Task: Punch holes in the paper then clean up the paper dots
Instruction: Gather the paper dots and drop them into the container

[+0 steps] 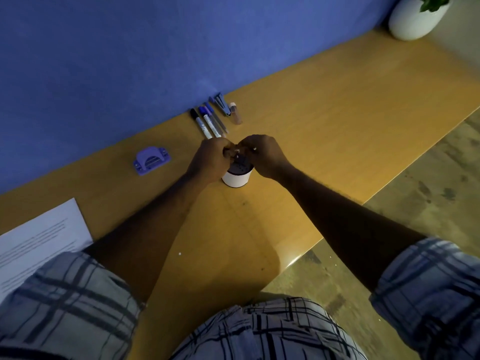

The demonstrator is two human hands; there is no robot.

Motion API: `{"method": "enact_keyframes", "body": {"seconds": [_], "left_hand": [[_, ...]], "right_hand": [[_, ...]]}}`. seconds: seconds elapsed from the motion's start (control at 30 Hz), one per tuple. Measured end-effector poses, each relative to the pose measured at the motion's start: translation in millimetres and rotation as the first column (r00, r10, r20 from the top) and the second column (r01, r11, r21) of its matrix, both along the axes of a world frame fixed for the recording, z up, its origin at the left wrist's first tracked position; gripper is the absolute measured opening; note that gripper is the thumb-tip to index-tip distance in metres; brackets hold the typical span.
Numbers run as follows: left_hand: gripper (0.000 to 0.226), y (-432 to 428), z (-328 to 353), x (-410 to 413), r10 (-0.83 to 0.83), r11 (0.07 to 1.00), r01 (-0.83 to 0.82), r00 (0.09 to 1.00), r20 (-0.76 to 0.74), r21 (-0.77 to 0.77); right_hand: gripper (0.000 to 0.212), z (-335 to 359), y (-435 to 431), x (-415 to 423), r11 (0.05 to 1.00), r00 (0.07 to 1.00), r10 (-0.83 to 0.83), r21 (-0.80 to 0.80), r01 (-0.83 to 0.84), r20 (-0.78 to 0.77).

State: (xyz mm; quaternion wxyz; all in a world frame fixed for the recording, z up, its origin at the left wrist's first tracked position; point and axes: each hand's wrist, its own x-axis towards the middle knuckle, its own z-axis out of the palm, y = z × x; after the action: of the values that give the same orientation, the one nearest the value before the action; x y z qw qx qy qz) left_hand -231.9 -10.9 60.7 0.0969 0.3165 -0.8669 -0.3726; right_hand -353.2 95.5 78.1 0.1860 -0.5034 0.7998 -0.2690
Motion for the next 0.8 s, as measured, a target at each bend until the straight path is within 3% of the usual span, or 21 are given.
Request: {"method": "enact_keyframes", "body": {"seconds": [0.13, 0.3, 0.53, 0.8], "left_hand": [[0.023, -5.4, 4.5, 2.7, -0.117, 0.974, 0.135, 0.987, 0.111, -0.182], [0.023, -8.7, 9.9, 4.2, -0.162, 0.971, 0.177, 0.982, 0.098, -0.161], [0.019, -9.1, 8.4, 1.3, -0.184, 0.973, 0.185, 0.983, 0.018, -0.141], [0.025, -13.5, 3.1, 12.3, 0.011, 0.981, 0.009, 0.995, -0.100, 0.196]], "right_hand": [[0.025, 1.4, -1.4, -5.7, 0.995, 0.990, 0.084, 0.057, -0.078, -0.112], [0.020, -2.8, -2.2, -4.9, 0.997, 0.980, 0.062, 0.054, -0.053, -0.187], [0.022, -1.1, -2.7, -7.0, 0.995, 0.982, 0.079, 0.069, -0.068, -0.172], [0.030, 2.6, 7.7, -16.3, 0.999, 1.000, 0.021, 0.042, -0.020, -0.020]]}}
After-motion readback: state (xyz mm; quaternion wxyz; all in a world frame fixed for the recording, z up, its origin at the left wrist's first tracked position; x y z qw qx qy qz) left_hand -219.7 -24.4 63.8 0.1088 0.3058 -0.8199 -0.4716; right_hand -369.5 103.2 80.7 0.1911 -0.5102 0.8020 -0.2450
